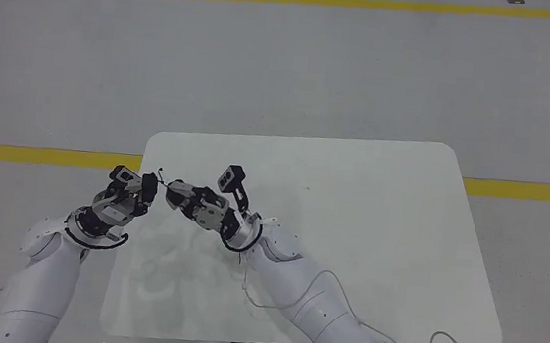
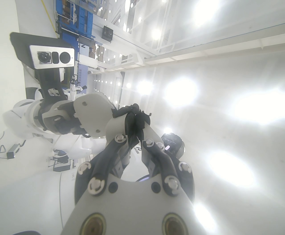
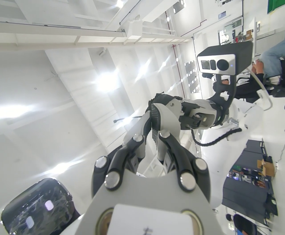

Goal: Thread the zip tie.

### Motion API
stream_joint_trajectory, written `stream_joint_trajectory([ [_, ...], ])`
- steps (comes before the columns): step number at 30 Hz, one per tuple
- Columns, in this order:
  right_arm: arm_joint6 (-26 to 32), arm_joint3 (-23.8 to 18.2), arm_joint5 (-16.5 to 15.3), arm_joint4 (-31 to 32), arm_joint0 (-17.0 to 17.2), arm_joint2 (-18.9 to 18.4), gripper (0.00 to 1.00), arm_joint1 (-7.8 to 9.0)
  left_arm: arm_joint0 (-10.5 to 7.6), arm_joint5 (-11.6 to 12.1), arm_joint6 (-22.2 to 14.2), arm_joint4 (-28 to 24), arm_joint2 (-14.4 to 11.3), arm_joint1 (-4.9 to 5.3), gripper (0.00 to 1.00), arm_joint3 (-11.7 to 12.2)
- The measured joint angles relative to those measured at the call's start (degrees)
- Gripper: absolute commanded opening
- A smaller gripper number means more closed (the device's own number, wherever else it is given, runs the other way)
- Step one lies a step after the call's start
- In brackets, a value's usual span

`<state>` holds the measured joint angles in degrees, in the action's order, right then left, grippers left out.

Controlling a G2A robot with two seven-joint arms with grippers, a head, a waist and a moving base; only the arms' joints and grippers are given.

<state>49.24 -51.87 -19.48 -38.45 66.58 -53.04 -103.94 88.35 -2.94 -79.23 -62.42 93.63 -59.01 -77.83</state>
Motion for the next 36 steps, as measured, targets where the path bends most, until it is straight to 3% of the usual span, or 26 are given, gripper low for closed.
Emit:
stream_joint_trajectory([
  [36,-2.9,5.7,0.0,2.9,-0.7,0.8,0.0,0.23,0.0,0.0,0.0,0.0,0.0,0.0,0.0,0.0],
])
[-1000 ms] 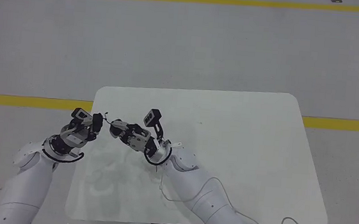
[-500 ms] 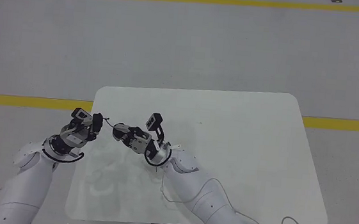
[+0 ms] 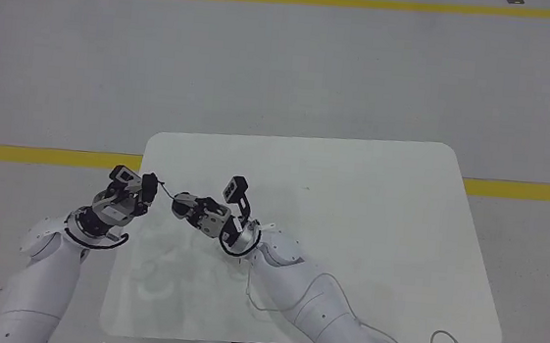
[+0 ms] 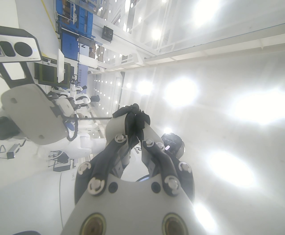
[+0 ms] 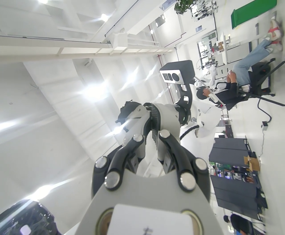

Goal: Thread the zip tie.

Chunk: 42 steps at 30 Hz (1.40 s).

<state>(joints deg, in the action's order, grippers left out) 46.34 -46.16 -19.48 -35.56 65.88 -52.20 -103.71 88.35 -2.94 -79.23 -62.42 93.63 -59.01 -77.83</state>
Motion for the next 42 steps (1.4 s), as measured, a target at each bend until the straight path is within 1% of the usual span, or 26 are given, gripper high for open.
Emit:
stream_joint_trajectory([
  [10,0.0,0.9,0.1,-0.4,-0.4,0.2,0.0,0.17,0.0,0.0,0.0,0.0,0.0,0.0,0.0,0.0],
  [11,-0.5,0.9,0.1,-0.5,-0.4,0.1,0.42,0.19,0.0,0.0,0.0,0.0,0.0,0.0,0.0,0.0],
  [12,-0.8,0.8,0.0,-0.5,-0.3,0.0,1.0,0.22,0.0,0.0,0.0,0.0,0.0,0.0,0.0,0.0],
  [16,-2.0,-0.5,0.0,-0.7,0.7,-1.1,1.0,0.55,0.0,0.0,0.0,0.0,0.0,0.0,0.0,0.0],
  [19,-1.8,-2.2,0.0,-1.0,2.1,-2.7,1.0,1.06,0.0,0.0,0.0,0.0,0.0,0.0,0.0,0.0],
  [22,-2.1,-4.7,0.0,-0.3,3.7,-4.7,1.0,1.8,0.0,0.0,0.0,0.0,0.0,0.0,0.0,0.0],
  [25,-2.0,-8.6,0.0,0.5,5.9,-7.4,1.0,2.67,0.0,0.0,0.0,0.0,0.0,0.0,0.0,0.0],
  [32,-2.0,-20.4,0.0,3.5,11.9,-13.3,1.0,4.68,0.0,0.0,0.0,0.0,0.0,0.0,0.0,0.0],
  [37,-3.5,-27.7,0.0,7.4,14.5,-16.2,1.0,5.63,0.0,0.0,0.0,0.0,0.0,0.0,0.0,0.0],
  [38,-3.6,-28.3,0.0,7.9,14.7,-16.4,1.0,5.68,0.0,0.0,0.0,0.0,0.0,0.0,0.0,0.0],
  [42,-3.6,-28.0,0.0,7.7,14.6,-16.3,1.0,5.67,0.0,0.0,0.0,0.0,0.0,0.0,0.0,0.0],
])
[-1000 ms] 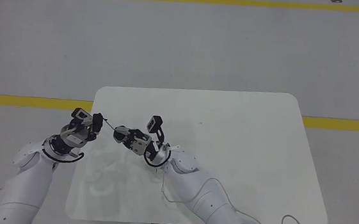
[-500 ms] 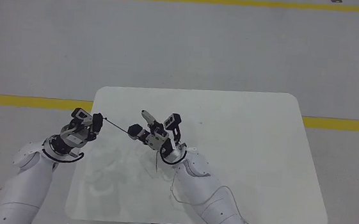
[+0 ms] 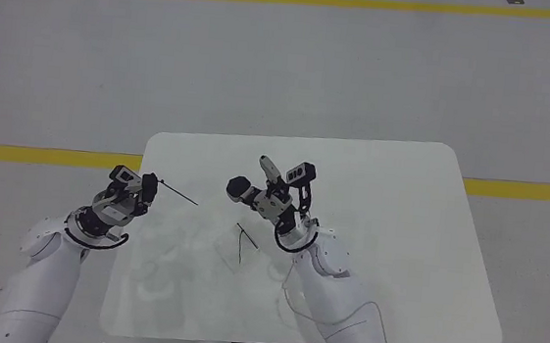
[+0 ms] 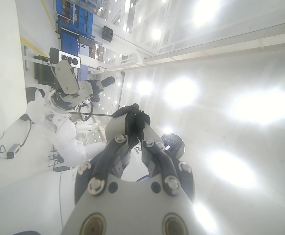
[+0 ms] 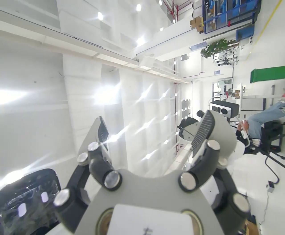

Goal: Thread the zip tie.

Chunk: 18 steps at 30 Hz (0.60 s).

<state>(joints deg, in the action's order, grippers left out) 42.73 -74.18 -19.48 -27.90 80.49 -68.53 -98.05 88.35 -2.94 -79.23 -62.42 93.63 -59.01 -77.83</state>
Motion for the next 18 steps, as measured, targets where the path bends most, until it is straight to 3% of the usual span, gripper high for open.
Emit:
stream_joint_trajectory([
  [9,-1.0,-0.7,0.0,1.2,0.0,-0.4,1.0,0.19,0.0,0.0,0.0,0.0,0.0,0.0,0.0,0.0],
  [18,-4.9,-12.2,0.0,11.5,4.3,-6.4,1.0,1.92,0.0,0.0,0.0,0.0,0.0,0.0,0.0,0.0],
])
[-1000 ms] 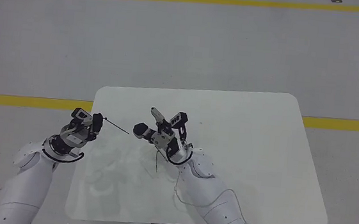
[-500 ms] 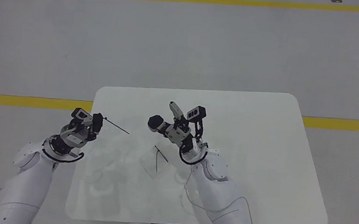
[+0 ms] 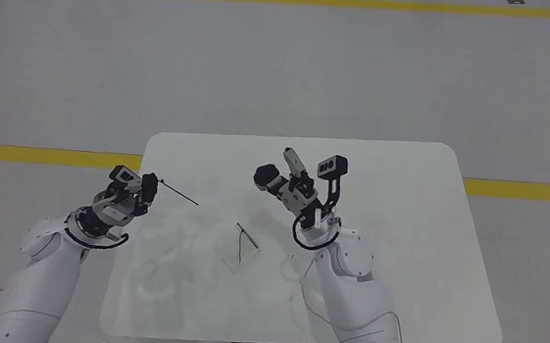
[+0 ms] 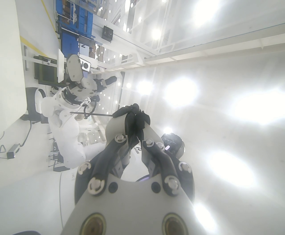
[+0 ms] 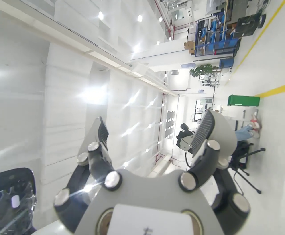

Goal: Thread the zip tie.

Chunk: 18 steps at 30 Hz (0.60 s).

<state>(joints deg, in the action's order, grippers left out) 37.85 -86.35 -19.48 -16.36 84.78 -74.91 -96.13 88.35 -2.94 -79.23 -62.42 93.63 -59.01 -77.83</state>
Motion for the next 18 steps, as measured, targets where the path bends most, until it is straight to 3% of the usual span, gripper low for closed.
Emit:
stream_joint_trajectory([
  [5,-1.6,-4.1,0.0,1.0,1.4,-2.0,1.0,0.26,0.0,0.0,0.0,0.0,0.0,0.0,0.0,0.0],
  [13,-1.6,-4.1,0.0,0.9,1.4,-2.0,1.0,0.25,-0.01,0.0,0.1,0.0,0.0,-0.01,0.0,-0.1],
  [16,-1.6,-4.1,0.0,0.9,1.4,-2.0,1.0,0.25,0.2,-0.2,1.2,-0.9,-0.4,-0.12,0.0,-1.4],
  [18,-1.6,-4.1,0.0,0.9,1.4,-2.0,1.0,0.25,0.47,-1.2,-0.2,-3.0,-0.3,-0.16,0.0,-2.4],
])
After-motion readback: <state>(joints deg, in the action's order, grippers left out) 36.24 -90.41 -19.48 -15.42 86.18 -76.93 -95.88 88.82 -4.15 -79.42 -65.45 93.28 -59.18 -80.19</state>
